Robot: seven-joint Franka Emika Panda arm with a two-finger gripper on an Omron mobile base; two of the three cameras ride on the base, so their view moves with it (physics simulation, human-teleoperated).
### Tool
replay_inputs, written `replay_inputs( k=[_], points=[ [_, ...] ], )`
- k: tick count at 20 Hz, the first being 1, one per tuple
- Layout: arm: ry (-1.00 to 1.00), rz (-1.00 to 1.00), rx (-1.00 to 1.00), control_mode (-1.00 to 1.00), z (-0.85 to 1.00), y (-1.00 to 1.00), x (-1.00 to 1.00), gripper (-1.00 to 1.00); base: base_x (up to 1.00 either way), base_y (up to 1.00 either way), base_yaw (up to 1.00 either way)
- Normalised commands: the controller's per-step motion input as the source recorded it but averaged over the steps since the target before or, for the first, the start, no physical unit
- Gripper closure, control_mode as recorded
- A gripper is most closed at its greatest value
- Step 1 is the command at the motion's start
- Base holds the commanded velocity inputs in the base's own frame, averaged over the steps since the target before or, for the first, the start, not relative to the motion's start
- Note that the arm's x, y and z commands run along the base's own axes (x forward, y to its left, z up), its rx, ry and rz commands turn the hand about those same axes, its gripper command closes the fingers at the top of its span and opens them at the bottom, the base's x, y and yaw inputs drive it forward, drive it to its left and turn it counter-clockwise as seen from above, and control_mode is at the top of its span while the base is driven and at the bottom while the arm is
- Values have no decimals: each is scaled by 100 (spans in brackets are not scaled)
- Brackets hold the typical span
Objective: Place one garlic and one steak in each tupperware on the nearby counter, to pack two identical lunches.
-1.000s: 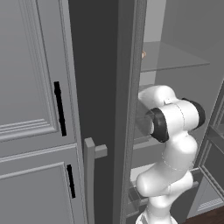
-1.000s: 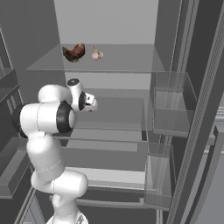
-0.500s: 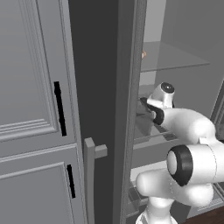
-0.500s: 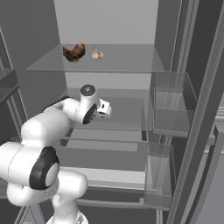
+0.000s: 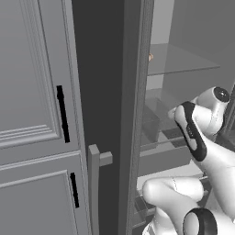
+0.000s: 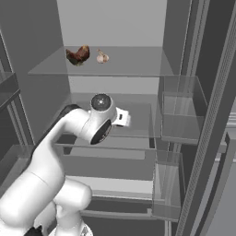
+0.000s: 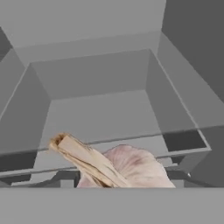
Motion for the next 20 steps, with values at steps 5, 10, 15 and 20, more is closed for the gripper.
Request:
replay_inputs(
  k=[5,10,15,20],
  points=[
    [0,0,0,100,0,0,0,100,-100,-2,49],
    [0,0,0,100,0,0,0,100,-84,0,78],
    [0,0,0,100,0,0,0,100,-67,25,84],
    [0,0,0,100,0,0,0,100,-79,62,76]
  ],
)
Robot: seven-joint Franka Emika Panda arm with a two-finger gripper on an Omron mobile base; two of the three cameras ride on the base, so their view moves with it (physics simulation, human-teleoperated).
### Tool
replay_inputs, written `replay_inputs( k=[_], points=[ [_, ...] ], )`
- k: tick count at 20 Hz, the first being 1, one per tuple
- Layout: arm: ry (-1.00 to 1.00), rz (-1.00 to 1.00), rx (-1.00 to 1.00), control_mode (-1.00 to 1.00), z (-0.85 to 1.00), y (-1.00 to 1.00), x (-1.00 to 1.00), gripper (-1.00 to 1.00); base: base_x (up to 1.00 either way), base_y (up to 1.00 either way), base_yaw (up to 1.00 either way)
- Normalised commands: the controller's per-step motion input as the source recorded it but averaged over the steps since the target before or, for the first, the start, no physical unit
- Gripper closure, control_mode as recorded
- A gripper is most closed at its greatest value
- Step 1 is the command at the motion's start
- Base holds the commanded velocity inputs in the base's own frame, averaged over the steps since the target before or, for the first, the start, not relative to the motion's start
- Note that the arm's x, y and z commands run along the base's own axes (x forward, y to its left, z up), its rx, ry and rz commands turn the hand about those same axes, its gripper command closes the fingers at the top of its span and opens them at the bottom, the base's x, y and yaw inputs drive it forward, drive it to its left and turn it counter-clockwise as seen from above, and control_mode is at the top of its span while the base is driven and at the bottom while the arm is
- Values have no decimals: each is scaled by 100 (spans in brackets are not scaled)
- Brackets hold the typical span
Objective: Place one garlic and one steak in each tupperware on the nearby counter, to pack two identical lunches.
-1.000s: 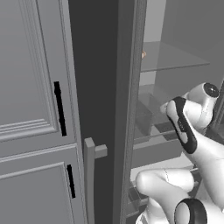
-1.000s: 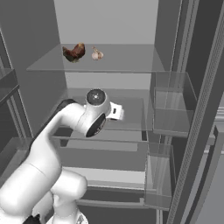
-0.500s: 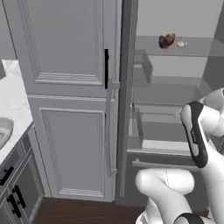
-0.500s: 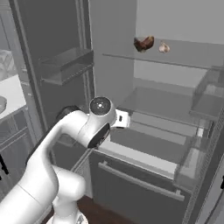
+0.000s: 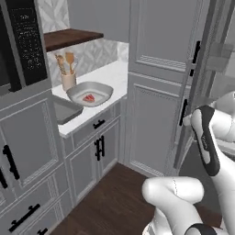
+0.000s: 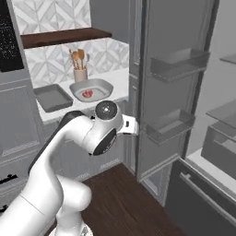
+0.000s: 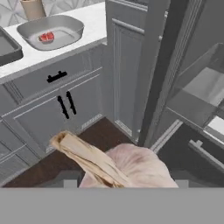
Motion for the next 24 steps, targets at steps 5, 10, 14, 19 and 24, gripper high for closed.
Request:
replay_inputs(
  k=[5,10,14,19,24],
  points=[
    [0,0,0,100,0,0,0,100,46,85,31],
    [0,0,0,100,0,0,0,100,100,29,5],
    [0,0,0,100,0,0,0,100,100,-64,7],
    [0,0,0,100,0,0,0,100,100,-64,0],
    [0,0,0,100,0,0,0,100,100,68,0]
  ],
)
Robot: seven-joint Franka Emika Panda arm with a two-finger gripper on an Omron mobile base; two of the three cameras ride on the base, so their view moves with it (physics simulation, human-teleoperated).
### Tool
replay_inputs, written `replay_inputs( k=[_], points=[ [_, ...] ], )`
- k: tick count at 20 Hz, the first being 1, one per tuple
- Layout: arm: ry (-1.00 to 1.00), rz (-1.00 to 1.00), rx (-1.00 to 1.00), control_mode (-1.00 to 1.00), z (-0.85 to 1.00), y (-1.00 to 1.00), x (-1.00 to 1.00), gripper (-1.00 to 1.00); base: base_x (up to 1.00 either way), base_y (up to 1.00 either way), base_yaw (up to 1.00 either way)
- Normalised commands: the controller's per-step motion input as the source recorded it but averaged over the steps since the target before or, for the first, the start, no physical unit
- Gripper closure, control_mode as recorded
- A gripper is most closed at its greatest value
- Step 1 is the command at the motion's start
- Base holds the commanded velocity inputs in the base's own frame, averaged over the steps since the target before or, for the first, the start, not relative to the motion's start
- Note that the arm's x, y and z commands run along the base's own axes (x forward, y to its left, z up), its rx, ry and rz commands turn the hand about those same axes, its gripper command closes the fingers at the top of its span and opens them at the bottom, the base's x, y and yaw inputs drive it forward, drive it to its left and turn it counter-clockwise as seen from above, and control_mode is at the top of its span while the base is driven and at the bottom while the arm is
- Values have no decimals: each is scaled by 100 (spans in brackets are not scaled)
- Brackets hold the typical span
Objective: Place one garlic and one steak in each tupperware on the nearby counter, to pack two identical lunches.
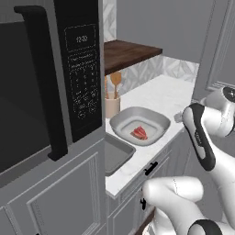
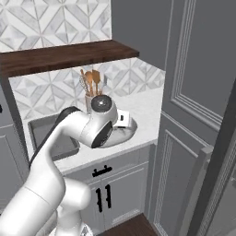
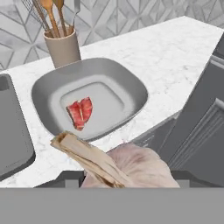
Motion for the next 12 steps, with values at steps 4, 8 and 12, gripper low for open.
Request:
replay_inputs(
  k=[4,8,12],
  points=[
    [28,0,-10,-100,-29,33,75,100,25,18,0],
    [39,0,-5,-100,-42,18,100,100,0,0,0],
    [39,3,0,-100,-21,33,100,100,0,0,0]
  ],
)
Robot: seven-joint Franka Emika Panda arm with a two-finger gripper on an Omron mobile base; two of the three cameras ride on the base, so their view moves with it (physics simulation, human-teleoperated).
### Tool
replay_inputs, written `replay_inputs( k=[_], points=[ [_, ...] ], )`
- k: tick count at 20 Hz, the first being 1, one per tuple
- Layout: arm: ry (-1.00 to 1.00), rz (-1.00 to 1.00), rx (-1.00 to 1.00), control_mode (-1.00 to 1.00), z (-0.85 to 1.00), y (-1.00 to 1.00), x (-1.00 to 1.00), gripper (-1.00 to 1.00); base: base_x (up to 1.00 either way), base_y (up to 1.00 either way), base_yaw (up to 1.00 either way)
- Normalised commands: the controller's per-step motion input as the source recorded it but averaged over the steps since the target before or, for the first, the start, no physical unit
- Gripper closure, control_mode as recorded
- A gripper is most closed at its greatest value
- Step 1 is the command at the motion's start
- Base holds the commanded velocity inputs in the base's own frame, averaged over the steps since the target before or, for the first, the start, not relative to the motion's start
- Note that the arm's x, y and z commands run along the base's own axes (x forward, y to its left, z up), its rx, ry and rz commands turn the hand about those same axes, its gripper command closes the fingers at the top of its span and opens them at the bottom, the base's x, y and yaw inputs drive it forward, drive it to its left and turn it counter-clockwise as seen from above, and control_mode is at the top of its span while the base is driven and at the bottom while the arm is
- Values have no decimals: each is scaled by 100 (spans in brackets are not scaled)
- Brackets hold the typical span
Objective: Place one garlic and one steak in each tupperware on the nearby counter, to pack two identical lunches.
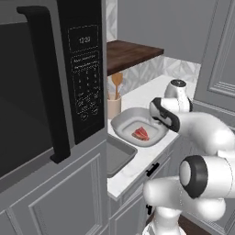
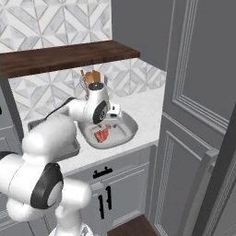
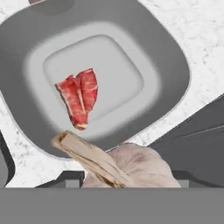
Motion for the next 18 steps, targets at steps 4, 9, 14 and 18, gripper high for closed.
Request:
replay_inputs(
  k=[4,9,14,18],
  points=[
    [21,5,0,-100,-50,40,100,100,0,0,0],
    [0,1,1,-100,-79,-6,100,100,0,0,0],
    [-12,5,1,-100,-85,-6,93,-100,0,0,0],
    [-9,1,1,-100,-5,0,20,-100,0,0,0]
  ],
)
